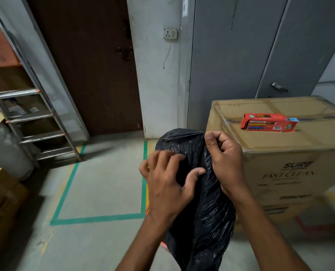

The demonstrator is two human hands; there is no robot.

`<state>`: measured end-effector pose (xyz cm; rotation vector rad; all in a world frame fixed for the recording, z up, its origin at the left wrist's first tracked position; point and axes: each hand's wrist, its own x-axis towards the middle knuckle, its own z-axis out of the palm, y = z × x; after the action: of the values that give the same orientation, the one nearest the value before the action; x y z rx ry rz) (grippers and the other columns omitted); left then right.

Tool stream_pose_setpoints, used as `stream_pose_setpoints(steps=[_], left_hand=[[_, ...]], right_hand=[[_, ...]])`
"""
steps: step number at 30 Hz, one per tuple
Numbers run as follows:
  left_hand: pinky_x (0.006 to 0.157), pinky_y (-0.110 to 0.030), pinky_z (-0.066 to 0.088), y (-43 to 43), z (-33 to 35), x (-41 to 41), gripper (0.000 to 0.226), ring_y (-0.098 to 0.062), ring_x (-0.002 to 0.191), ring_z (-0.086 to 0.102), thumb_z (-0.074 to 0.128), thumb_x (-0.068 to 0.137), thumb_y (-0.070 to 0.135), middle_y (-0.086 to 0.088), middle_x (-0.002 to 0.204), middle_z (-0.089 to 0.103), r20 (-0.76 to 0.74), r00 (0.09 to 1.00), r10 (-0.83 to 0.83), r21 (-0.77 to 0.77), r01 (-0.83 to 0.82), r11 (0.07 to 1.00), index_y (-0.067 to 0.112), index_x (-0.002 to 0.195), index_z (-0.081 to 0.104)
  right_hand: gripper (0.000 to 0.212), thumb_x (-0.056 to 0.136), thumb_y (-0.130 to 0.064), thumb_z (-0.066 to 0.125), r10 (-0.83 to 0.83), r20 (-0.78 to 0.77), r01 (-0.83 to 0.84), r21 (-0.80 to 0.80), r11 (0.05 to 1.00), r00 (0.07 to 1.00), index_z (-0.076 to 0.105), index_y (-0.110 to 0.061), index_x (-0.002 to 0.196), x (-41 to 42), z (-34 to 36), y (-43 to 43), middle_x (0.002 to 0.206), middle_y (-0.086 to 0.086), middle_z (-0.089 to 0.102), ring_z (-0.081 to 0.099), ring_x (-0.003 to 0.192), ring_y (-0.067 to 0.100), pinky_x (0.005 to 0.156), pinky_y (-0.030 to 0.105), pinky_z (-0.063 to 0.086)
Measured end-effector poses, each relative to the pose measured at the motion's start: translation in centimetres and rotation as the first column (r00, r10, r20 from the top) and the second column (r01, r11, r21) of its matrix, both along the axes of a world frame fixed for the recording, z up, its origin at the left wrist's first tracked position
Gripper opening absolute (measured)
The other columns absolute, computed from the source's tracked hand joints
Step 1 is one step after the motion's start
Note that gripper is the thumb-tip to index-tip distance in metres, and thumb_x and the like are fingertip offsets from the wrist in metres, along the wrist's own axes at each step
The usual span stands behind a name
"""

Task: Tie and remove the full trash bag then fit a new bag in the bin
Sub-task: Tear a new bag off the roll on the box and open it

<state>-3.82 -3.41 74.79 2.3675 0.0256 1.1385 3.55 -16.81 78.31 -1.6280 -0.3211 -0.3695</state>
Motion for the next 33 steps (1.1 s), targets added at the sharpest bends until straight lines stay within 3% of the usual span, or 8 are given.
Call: stream_pose_setpoints(steps=[8,12,14,17,20,24,28,33], left_hand=[[0.093,-0.049,0.033,-1.7,-0.1,1.4,0.015,-0.017,0.113,0.043,0.066,0.091,0.041,0.012,0.107,0.055,-0.079,0.989,-0.123,-0.302,0.094,0.949,0.026,0.091,0.067],[0.091,-0.038,0.029,0.6,0.5,1.8,0.025,0.005,0.092,0.047,0.056,0.096,0.047,0.023,0.084,0.054,-0.048,0.976,-0.212,-0.329,0.185,0.926,0.025,0.086,0.062],[0.084,-0.037,0.037,1.9,0.9,2.3,0.027,0.002,0.078,0.051,0.056,0.098,0.044,0.02,0.073,0.056,-0.048,0.957,-0.285,-0.31,0.257,0.915,0.024,0.081,0.063],[0.058,-0.028,0.038,2.5,1.8,3.2,0.039,-0.005,0.058,0.043,0.058,0.101,0.041,0.014,0.06,0.049,-0.006,0.92,-0.391,-0.483,0.34,0.807,0.023,0.067,0.055],[0.056,-0.023,0.033,2.1,2.2,3.5,0.044,-0.004,0.062,0.038,0.057,0.104,0.039,0.015,0.064,0.041,0.032,0.924,-0.381,-0.623,0.316,0.715,0.016,0.067,0.048],[0.059,-0.031,0.036,1.8,1.9,4.0,0.046,-0.008,0.065,0.041,0.057,0.103,0.04,0.005,0.065,0.046,0.068,0.927,-0.37,-0.678,0.315,0.664,0.008,0.071,0.052],[0.058,-0.044,0.041,1.4,2.5,3.8,0.057,-0.019,0.065,0.045,0.057,0.1,0.053,-0.023,0.067,0.052,0.104,0.916,-0.387,-0.723,0.337,0.603,0.004,0.072,0.055],[0.058,-0.02,0.041,3.5,3.7,3.3,0.045,-0.001,0.06,0.05,0.06,0.099,0.051,0.013,0.061,0.058,0.066,0.909,-0.412,-0.701,0.336,0.629,0.018,0.069,0.065]], right_hand=[[0.034,0.094,-0.059,0.059,0.085,-0.093,-0.081,0.051,0.995,0.992,0.07,-0.026,0.095,0.1,-0.1,0.3,0.088,0.017,0.07,0.061,0.077,0.018,0.078,0.057,0.056],[0.035,0.095,-0.063,0.058,-0.098,0.067,0.108,-0.167,0.98,0.993,0.072,-0.03,0.093,1.0,0.2,-1.8,0.074,-0.006,0.073,0.068,0.063,0.013,0.055,0.044,0.057],[0.035,0.096,-0.06,0.06,-0.135,0.176,0.177,-0.252,0.951,0.975,0.073,-0.028,0.089,1.4,0.2,-2.7,0.065,-0.014,0.067,0.056,0.048,0.009,0.041,0.03,0.044],[0.042,0.093,-0.057,0.059,-0.182,0.239,0.252,-0.311,0.916,0.954,0.074,-0.019,0.085,2.1,-0.2,-3.0,0.055,-0.019,0.058,0.051,0.046,-0.001,0.042,0.009,0.027],[0.045,0.094,-0.058,0.053,-0.218,0.176,0.27,-0.378,0.885,0.96,0.07,-0.017,0.091,1.9,-0.9,-2.9,0.065,-0.018,0.057,0.052,0.057,-0.004,0.051,0.012,0.033],[0.043,0.096,-0.058,0.059,-0.101,0.386,0.265,-0.4,0.877,0.917,0.068,-0.017,0.107,-0.4,-1.1,-2.7,0.102,-0.01,0.064,0.058,0.094,0.007,0.085,0.021,0.045],[0.039,0.088,-0.053,0.073,0.059,0.395,0.156,-0.489,0.858,0.917,0.071,-0.022,0.111,-2.8,-1.0,-1.0,0.103,-0.015,0.07,0.062,0.097,0.008,0.086,0.037,0.05],[0.015,0.095,-0.032,0.071,0.055,0.385,0.121,-0.419,0.9,0.921,0.076,-0.019,0.09,-3.0,0.1,-1.3,0.087,-0.017,0.07,0.065,0.083,0.007,0.073,0.04,0.054]])
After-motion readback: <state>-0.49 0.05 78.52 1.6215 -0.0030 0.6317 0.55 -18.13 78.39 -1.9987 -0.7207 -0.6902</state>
